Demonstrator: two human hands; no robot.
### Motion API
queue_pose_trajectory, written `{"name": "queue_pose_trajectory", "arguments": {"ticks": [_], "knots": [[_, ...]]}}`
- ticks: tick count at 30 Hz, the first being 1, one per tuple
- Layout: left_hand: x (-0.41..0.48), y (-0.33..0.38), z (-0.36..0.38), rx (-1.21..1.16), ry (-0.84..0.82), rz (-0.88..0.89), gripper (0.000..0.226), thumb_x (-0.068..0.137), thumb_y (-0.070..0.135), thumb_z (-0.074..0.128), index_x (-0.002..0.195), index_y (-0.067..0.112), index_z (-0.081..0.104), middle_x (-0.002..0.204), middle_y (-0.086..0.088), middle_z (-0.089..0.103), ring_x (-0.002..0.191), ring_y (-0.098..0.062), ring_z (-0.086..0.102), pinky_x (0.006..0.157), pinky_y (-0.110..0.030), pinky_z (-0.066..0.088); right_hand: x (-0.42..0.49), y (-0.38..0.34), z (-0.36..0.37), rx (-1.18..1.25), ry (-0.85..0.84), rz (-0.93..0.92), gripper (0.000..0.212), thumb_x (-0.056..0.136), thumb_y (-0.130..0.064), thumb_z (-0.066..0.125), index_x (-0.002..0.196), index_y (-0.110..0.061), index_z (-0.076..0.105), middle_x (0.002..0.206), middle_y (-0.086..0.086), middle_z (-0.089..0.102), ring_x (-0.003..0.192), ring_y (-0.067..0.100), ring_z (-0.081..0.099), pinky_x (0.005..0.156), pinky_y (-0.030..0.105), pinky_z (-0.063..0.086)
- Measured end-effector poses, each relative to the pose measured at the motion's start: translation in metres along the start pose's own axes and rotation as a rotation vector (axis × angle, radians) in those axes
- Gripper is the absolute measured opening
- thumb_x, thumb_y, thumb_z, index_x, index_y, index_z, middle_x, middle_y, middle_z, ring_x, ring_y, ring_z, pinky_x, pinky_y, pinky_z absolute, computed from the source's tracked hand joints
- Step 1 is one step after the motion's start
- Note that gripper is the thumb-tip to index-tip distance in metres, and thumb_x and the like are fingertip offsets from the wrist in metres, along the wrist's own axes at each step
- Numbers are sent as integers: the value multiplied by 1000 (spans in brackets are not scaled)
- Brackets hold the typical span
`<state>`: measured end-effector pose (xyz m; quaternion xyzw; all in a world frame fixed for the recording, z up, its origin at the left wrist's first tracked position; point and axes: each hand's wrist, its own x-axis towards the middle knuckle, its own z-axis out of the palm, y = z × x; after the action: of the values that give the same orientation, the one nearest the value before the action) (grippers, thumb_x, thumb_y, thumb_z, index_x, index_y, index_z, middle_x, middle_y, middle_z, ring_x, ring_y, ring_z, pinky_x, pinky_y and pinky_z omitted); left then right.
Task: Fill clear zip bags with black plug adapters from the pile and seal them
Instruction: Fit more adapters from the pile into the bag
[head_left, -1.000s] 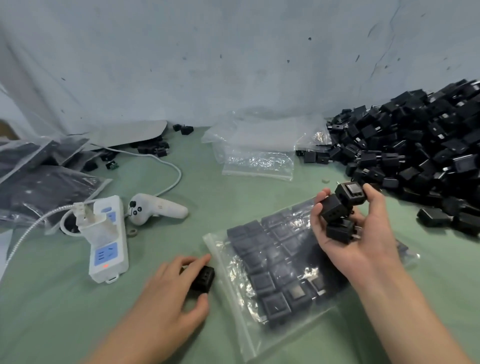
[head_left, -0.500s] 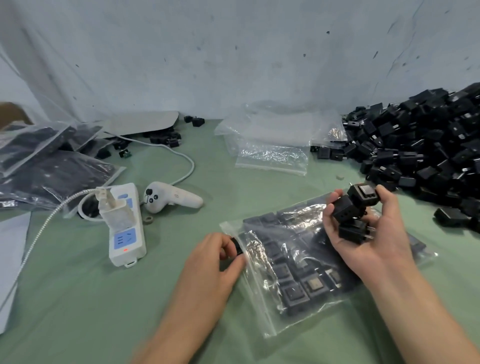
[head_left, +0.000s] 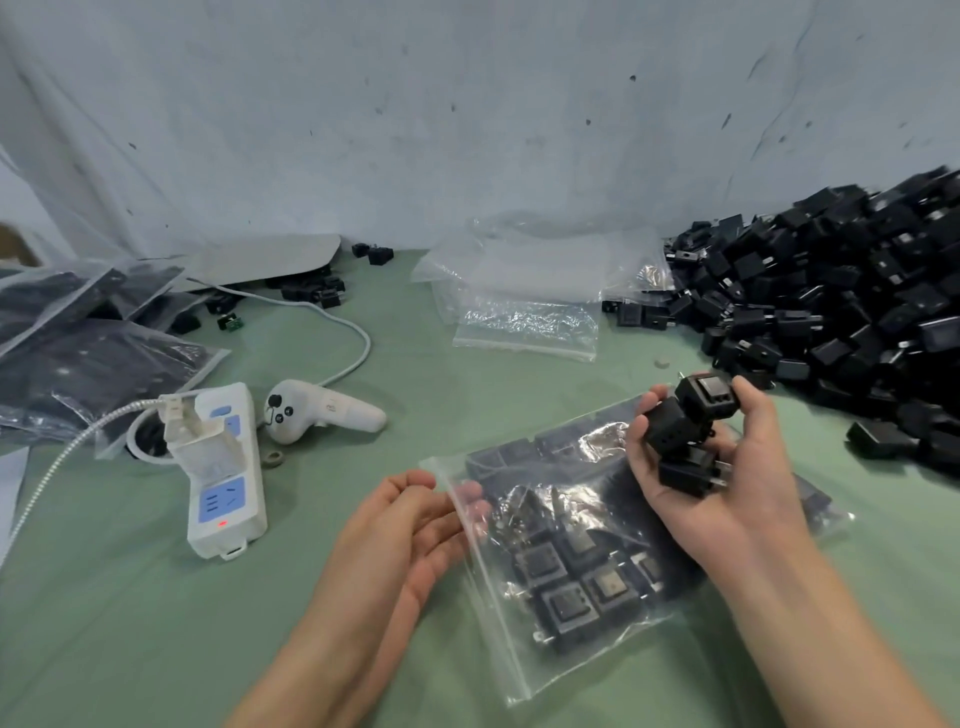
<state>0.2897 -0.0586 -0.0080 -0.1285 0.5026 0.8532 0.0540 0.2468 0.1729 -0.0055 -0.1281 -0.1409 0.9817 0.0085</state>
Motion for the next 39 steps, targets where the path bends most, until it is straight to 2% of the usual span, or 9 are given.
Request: {"name": "queue_pose_trajectory", "arguments": {"ticks": [4, 9, 14, 17, 22, 26, 31, 35, 39], "knots": [[2, 6, 14, -268, -143, -143, 28, 73, 4, 63, 97, 11, 49, 115, -36, 64, 107, -41, 68, 83, -45, 60, 1, 1, 0, -6, 5, 8, 43, 82, -38, 77, 105, -5, 61, 103, 13, 69, 86, 25, 70, 66, 35, 58], [5, 9, 19, -418, -159, -198, 17, 89, 2, 50, 103, 11, 48, 119, -37, 62, 109, -42, 67, 99, -49, 50, -1, 2, 2, -7, 7, 25, 45, 86, -39, 72, 113, -6, 59, 102, 15, 69, 88, 25, 70, 68, 36, 59], [-1, 16, -4, 530, 346, 329, 18, 96, 8, 50, 90, 21, 62, 97, -9, 73, 70, -4, 67, 65, -25, 57, -5, 8, 8, -19, 24, 76, 36, 92, -35, 65, 105, -2, 63, 103, 19, 70, 87, 30, 72, 67, 39, 61], [-12, 19, 11, 819, 257, 698, 8, 93, 26, 58, 93, 34, 62, 84, 9, 66, 62, -1, 57, 54, -12, 44, -9, 16, 15, -3, 9, 124, 32, 93, -33, 64, 95, -1, 67, 98, 20, 70, 83, 32, 72, 68, 43, 62], [-12, -11, 54, 964, -137, 594, 23, 90, 51, 59, 112, 47, 56, 95, 21, 63, 78, 2, 61, 68, -14, 48, -13, 36, 23, -96, -20, 194, 39, 91, -34, 61, 71, -2, 74, 92, 18, 70, 73, 30, 71, 73, 47, 61], [-6, -13, 65, 1126, -79, 634, 46, 74, 72, 47, 116, 52, 47, 110, 27, 53, 97, 5, 56, 86, -26, 50, -16, 39, 29, -129, -33, 227, 36, 92, -37, 56, 101, -3, 65, 100, 17, 72, 84, 30, 72, 84, 48, 60], [-14, 1, 58, 1018, 6, 653, 34, 74, 68, 55, 96, 43, 57, 86, 23, 66, 69, 3, 62, 59, -15, 46, -17, 43, 31, -8, -12, 227, 31, 94, -36, 58, 108, -8, 60, 98, 13, 67, 86, 32, 74, 74, 47, 61], [-9, 30, 17, 696, 189, 513, 7, 93, 38, 63, 99, 34, 65, 76, 12, 74, 60, -4, 65, 57, -20, 51, -17, 35, 30, 106, 54, 176, 38, 94, -32, 63, 119, -4, 63, 96, 19, 68, 78, 29, 73, 67, 45, 63], [1, 40, -37, 555, 355, 174, 21, 101, 17, 50, 103, 11, 70, 84, -13, 74, 71, -21, 62, 58, -31, 55, -14, 16, 28, 119, 60, 82, 42, 93, -31, 64, 127, -6, 61, 97, 19, 70, 80, 25, 72, 60, 36, 60]]}}
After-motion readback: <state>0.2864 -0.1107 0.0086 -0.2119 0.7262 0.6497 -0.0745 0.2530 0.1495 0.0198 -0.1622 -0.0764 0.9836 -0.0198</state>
